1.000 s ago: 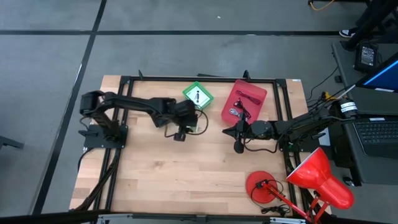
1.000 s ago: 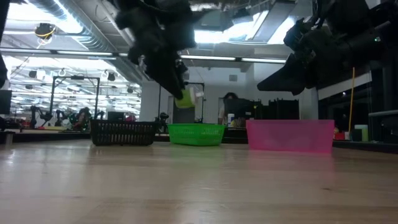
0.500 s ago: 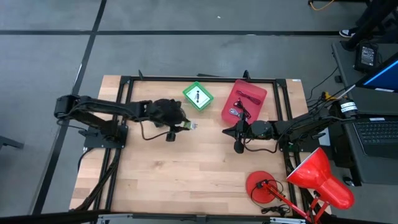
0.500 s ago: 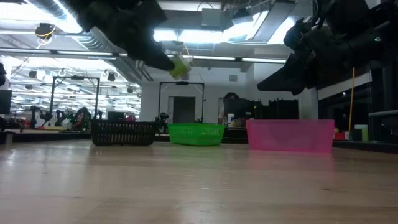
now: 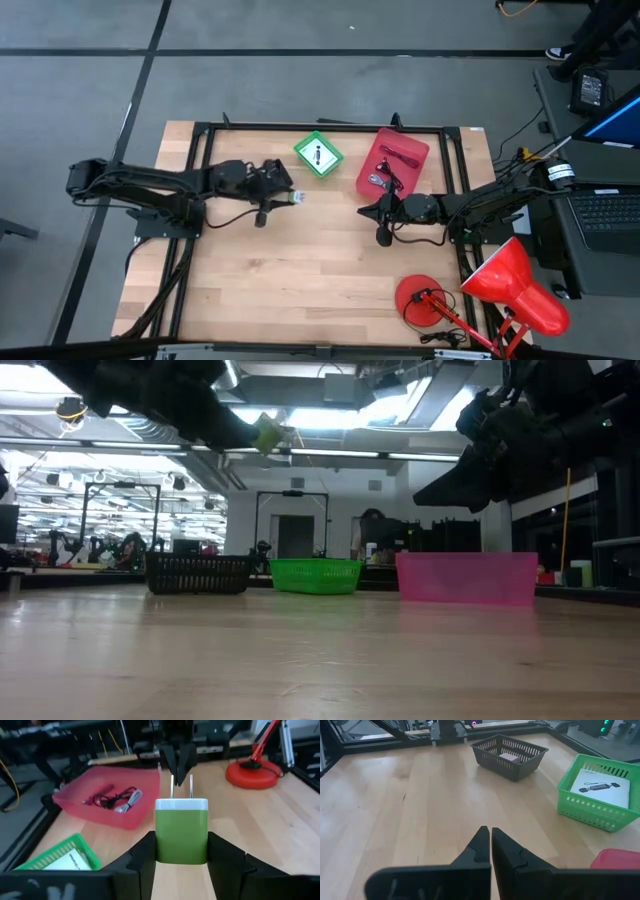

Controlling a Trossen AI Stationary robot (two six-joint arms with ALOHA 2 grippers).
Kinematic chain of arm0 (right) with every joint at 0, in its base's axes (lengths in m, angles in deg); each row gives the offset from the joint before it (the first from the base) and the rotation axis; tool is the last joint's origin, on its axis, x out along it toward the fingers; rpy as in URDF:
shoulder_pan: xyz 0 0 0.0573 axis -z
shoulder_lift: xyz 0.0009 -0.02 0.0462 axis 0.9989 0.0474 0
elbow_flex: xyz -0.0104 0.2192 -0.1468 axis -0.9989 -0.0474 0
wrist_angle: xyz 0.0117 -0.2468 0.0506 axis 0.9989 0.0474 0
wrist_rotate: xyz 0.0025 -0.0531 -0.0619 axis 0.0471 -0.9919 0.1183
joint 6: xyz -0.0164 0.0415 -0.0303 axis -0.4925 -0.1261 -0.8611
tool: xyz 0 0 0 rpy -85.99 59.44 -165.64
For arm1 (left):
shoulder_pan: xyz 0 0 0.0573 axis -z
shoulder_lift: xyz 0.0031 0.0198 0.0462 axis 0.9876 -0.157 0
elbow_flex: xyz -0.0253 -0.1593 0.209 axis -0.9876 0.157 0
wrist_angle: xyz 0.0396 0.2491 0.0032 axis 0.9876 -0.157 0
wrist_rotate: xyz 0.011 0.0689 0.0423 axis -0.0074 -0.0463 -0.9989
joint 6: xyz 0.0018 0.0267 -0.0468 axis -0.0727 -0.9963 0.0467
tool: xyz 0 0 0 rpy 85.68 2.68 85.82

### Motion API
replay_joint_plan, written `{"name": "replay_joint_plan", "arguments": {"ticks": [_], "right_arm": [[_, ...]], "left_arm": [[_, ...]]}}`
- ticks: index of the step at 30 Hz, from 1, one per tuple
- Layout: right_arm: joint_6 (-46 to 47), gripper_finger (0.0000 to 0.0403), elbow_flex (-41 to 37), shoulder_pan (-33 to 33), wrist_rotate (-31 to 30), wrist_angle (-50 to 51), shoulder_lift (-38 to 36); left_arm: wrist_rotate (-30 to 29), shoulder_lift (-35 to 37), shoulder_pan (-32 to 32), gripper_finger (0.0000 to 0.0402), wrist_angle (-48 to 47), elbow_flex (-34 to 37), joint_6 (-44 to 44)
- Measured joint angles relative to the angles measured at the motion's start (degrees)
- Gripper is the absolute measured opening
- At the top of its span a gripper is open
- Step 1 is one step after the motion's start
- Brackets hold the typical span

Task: Pick and place items into bin
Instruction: Put the green charger adapter into the black bin

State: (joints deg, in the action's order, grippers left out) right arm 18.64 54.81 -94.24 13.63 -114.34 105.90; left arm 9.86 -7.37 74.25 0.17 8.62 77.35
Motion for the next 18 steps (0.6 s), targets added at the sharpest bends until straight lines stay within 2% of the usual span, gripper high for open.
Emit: {"name": "replay_joint_plan", "arguments": {"ticks": [9, 18], "right_arm": [[-0.24, 0.0, 0.0, 0.0, 0.0, 0.11, 0.0], [-0.24, 0.0, 0.0, 0.0, -0.14, 0.1, 0.0]], "left_arm": [[-0.9, 6.04, -0.02, 0.0135, 9.59, 8.94, 2.48], [-2.66, 7.05, -0.02, 0.0135, 15.98, 13.76, 3.02]]}}
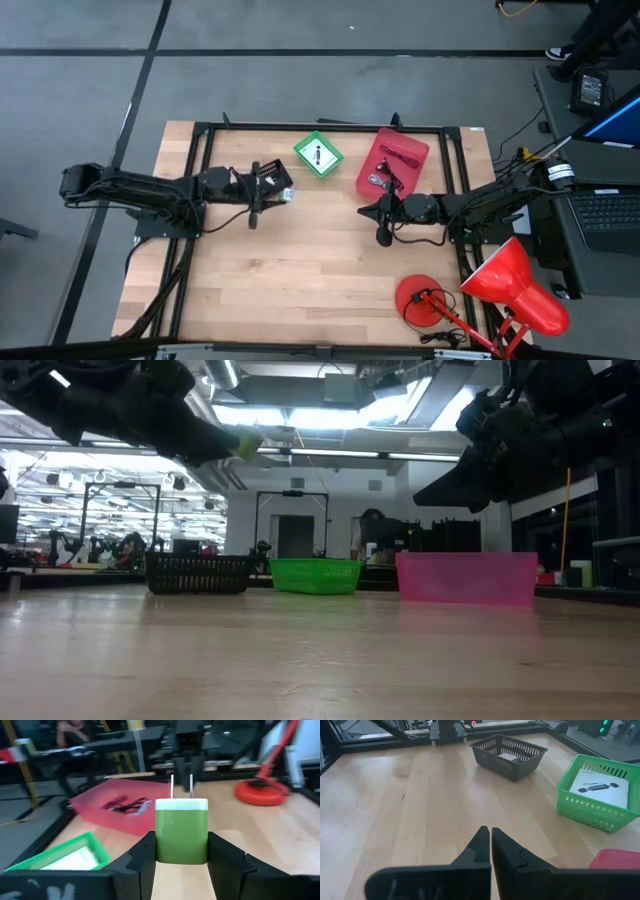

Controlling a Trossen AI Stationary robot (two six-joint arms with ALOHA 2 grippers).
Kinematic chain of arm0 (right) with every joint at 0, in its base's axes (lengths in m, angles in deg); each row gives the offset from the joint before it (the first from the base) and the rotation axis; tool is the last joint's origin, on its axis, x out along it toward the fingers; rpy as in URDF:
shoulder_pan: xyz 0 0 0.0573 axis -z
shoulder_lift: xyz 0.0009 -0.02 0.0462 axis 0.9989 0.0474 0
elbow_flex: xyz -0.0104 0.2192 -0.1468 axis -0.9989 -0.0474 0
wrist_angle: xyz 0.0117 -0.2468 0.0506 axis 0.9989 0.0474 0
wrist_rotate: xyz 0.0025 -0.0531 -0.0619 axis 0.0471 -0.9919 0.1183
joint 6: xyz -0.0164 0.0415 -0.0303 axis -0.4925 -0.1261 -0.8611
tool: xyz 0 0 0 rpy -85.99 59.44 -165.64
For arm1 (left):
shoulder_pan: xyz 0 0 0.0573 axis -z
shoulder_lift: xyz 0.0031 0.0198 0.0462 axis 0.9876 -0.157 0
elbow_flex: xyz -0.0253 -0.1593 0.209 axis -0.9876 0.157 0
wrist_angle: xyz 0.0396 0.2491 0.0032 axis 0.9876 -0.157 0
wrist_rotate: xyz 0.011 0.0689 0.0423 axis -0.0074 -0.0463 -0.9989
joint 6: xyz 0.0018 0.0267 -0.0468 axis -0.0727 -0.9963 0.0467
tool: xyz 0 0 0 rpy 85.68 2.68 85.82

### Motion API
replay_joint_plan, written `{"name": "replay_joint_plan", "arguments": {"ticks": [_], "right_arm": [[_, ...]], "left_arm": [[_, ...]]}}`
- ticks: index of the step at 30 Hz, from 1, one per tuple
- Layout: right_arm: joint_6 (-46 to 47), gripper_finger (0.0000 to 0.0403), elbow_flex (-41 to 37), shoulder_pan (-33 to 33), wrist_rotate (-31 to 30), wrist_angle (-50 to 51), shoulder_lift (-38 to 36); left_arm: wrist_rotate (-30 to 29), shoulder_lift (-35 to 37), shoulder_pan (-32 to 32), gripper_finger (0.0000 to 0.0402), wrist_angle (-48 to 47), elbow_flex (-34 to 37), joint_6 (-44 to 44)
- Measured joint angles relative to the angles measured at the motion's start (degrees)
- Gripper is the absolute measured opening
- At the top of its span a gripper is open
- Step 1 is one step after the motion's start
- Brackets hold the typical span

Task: Pick and place items into bin
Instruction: Put the green charger adapter into the black bin

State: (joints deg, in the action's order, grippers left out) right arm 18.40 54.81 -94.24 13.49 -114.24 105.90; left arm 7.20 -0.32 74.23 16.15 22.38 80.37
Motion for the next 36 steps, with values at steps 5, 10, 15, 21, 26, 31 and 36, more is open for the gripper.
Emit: {"name": "replay_joint_plan", "arguments": {"ticks": [5, 10, 15, 21, 26, 31, 36], "right_arm": [[0.0, 0.0, 0.0, 0.0, -0.01, -0.14, 0.01], [-0.26, 0.0, 0.0, 0.08, -0.07, -0.26, 0.0], [-0.25, 0.0, 0.0, 0.11, -1.98, -0.29, 0.01], [-0.29, 0.0, 0.0, 0.11, -2.0, -0.29, 0.0], [-0.37, 0.0, 0.0, 0.11, -2.0, -0.29, 0.02], [-0.3, 0.0, 0.0, 0.11, -2.01, -0.26, 0.0], [-0.37, 0.0, 0.0, 0.11, -2.02, -0.26, 0.0]], "left_arm": [[-5.88, -0.02, 0.0, 0.0135, 0.75, 0.56, 0.39], [-9.36, -0.02, 0.0, 0.0135, 0.7, 0.56, 1.88], [-13.18, 0.35, -0.02, 0.0135, 0.03, 0.56, 1.95], [-17.2, 5.06, -0.02, 0.0135, -9.11, -0.52, 4.17], [-19.31, 10.09, 0.0, 0.0135, -13.84, -0.84, 4.97], [-22.38, 14.14, 0.0, 0.0135, -24.1, -0.91, 8.84], [-24.35, 15.82, 0.0, 0.0135, -31.59, -0.97, 15.5]]}}
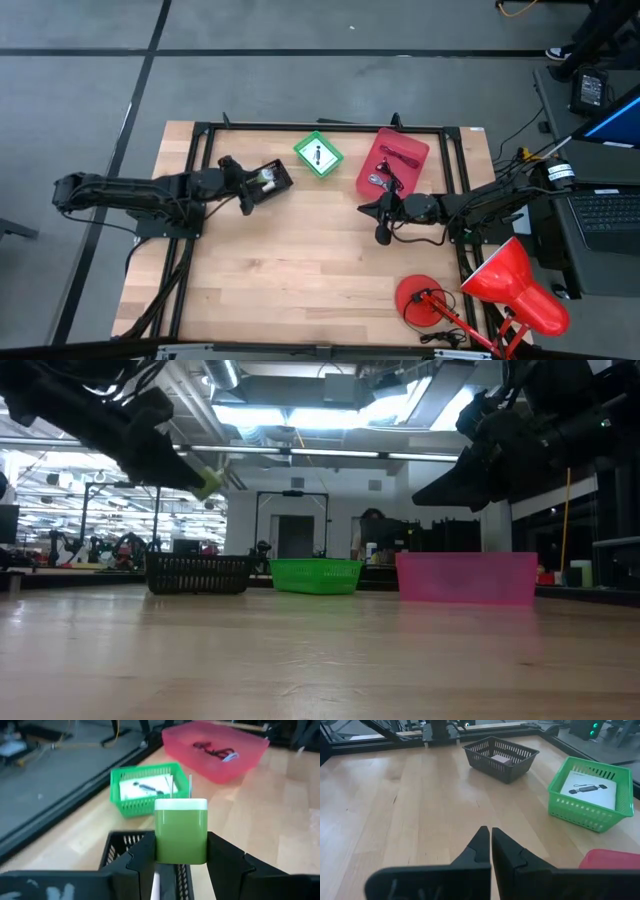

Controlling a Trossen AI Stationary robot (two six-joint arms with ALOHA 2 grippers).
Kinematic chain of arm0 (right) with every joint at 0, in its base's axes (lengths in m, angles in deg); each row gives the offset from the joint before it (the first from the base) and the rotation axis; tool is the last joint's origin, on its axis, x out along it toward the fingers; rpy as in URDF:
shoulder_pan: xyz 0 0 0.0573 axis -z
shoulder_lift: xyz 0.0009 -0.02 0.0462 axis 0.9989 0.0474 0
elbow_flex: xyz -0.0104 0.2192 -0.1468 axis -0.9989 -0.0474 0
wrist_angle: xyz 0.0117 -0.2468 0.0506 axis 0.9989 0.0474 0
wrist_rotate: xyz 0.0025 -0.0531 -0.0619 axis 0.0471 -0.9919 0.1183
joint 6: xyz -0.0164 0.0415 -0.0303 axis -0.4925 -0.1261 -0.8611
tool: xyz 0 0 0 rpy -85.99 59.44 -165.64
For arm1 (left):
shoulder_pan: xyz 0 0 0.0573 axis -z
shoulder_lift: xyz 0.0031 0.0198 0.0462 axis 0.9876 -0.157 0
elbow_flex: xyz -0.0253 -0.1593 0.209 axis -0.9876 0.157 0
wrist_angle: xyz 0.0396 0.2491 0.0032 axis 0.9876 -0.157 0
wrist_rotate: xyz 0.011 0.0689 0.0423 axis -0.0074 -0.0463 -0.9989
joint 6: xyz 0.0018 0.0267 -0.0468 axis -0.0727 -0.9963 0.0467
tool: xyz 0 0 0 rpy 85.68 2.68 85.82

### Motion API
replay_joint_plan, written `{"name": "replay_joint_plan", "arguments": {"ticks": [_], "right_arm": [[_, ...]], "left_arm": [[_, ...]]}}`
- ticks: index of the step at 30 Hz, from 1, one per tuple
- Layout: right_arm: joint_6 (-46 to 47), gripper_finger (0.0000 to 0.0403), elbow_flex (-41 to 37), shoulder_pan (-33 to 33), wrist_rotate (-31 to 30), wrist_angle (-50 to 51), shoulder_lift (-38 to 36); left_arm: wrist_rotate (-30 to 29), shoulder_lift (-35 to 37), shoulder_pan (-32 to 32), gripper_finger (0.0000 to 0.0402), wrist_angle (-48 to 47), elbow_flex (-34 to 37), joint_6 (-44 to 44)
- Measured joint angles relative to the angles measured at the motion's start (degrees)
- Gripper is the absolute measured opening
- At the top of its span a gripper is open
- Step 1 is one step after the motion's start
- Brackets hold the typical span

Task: Pick and place items into bin
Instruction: Put the green charger adapter into the black bin

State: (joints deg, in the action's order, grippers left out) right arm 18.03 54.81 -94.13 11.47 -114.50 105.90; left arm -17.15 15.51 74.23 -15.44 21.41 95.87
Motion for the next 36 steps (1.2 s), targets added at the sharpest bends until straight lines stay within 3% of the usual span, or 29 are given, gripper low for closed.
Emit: {"name": "replay_joint_plan", "arguments": {"ticks": [9, 17, 36], "right_arm": [[-1.54, 0.0, 0.0, 0.22, -0.02, -0.25, 0.0], [-1.73, 0.0, 0.02, 3.9, -0.14, -2.51, 0.0], [-4.79, 0.0, 0.04, 7.12, 0.04, -9.6, 0.0]], "left_arm": [[-2.57, -4.14, -0.02, 0.0135, -18.27, -9.55, 10.67], [-2.53, -12.78, -0.11, 0.0135, -32.16, -16.35, 18.32], [-0.28, -33.22, -0.11, 0.0139, -32.33, -18.08, 14.78]]}}
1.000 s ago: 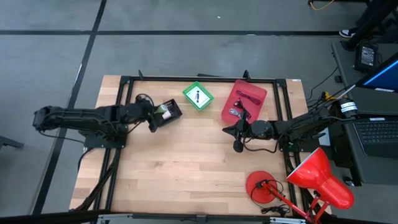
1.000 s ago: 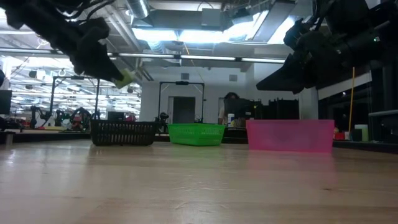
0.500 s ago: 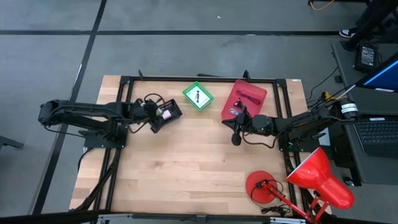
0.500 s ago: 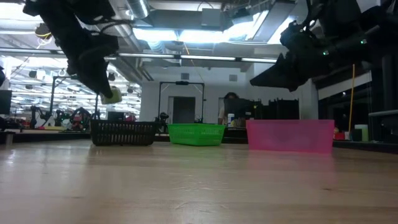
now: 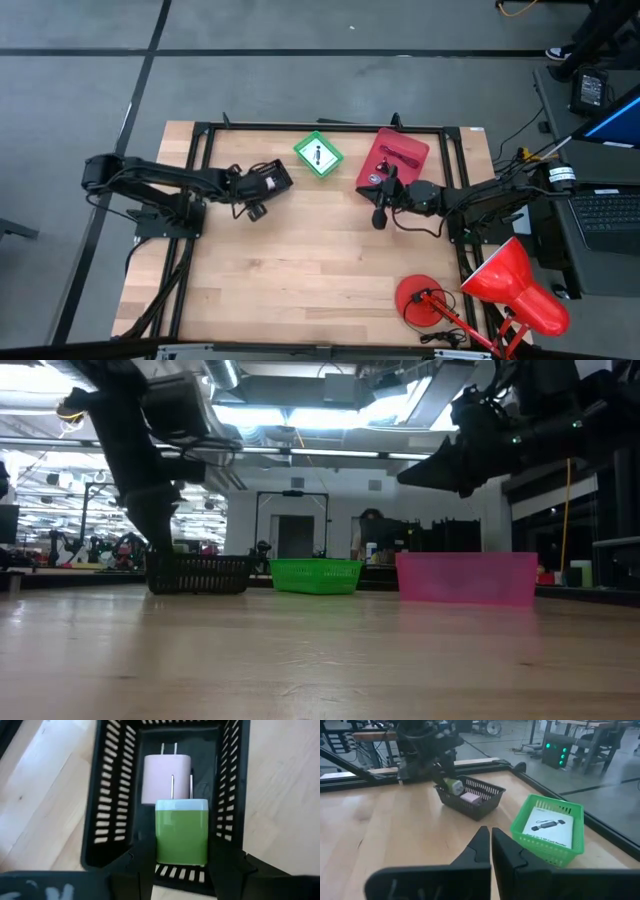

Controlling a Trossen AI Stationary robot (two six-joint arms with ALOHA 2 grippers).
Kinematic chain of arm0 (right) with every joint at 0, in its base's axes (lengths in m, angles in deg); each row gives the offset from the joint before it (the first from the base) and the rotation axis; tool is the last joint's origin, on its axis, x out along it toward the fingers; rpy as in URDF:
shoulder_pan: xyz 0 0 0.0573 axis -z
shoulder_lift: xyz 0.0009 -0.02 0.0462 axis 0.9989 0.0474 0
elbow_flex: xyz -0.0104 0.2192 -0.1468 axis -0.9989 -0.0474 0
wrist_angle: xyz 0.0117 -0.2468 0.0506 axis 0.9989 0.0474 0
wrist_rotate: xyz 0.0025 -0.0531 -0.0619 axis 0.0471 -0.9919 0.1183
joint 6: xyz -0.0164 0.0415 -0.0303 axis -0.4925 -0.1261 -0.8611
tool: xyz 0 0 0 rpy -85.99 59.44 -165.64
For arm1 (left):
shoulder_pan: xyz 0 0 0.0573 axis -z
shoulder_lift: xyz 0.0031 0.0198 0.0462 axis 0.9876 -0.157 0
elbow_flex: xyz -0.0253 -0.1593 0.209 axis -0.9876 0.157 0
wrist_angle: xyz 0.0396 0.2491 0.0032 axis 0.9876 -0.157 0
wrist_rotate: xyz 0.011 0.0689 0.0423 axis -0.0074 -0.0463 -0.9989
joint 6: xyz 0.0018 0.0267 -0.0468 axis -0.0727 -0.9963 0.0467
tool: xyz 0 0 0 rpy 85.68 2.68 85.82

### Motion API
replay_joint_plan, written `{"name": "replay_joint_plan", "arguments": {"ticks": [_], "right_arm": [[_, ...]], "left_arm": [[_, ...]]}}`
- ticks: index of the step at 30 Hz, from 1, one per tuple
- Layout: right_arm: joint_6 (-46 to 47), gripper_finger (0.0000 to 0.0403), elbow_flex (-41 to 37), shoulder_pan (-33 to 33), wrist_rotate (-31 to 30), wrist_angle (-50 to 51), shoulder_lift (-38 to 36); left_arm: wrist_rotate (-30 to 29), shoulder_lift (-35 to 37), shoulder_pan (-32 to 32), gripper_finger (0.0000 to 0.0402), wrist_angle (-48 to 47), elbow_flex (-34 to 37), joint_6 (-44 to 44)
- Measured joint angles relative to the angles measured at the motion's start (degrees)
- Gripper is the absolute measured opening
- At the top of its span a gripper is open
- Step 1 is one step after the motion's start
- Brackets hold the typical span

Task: Pick and place items into bin
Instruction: Put the green charger adapter into the black bin, then return to Home Position

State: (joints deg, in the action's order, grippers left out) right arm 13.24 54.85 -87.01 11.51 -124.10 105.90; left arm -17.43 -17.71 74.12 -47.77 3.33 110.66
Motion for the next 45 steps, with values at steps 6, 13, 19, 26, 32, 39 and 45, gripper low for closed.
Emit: {"name": "replay_joint_plan", "arguments": {"ticks": [6, 13, 19, 26, 32, 39, 45], "right_arm": [[0.02, 0.0, 0.0, 0.49, 0.0, 0.02, 0.0], [0.02, 0.0, 0.0, 0.49, 0.0, 0.04, 0.0], [0.02, 0.0, 0.0, 0.49, 0.0, 0.07, 0.0], [0.01, 0.0, 0.0, 0.49, 0.0, 0.09, 0.0], [0.02, 0.0, 0.0, 0.49, 0.0, 0.09, 0.0], [0.15, 0.0, -0.02, 0.49, 0.01, 0.46, 0.0], [0.17, 0.0, -0.07, 0.49, 0.02, 1.94, 0.0]], "left_arm": [[0.17, -2.25, 0.0, 0.0139, 4.67, 0.0, -3.66], [0.44, -2.1, -0.02, 0.0145, 5.69, 0.0, -5.0], [1.15, -2.1, -0.01, 0.0164, 5.7, 0.0, -4.89], [0.98, -2.1, -0.01, 0.0179, 5.7, 0.0, -4.9], [4.04, -2.05, -0.02, 0.0174, 5.51, 0.0, -8.0], [2.97, 0.23, 0.89, 0.015, 5.46, -2.14, -13.9], [0.26, 7.64, 1.33, 0.0116, 5.99, -3.0, -16.51]]}}
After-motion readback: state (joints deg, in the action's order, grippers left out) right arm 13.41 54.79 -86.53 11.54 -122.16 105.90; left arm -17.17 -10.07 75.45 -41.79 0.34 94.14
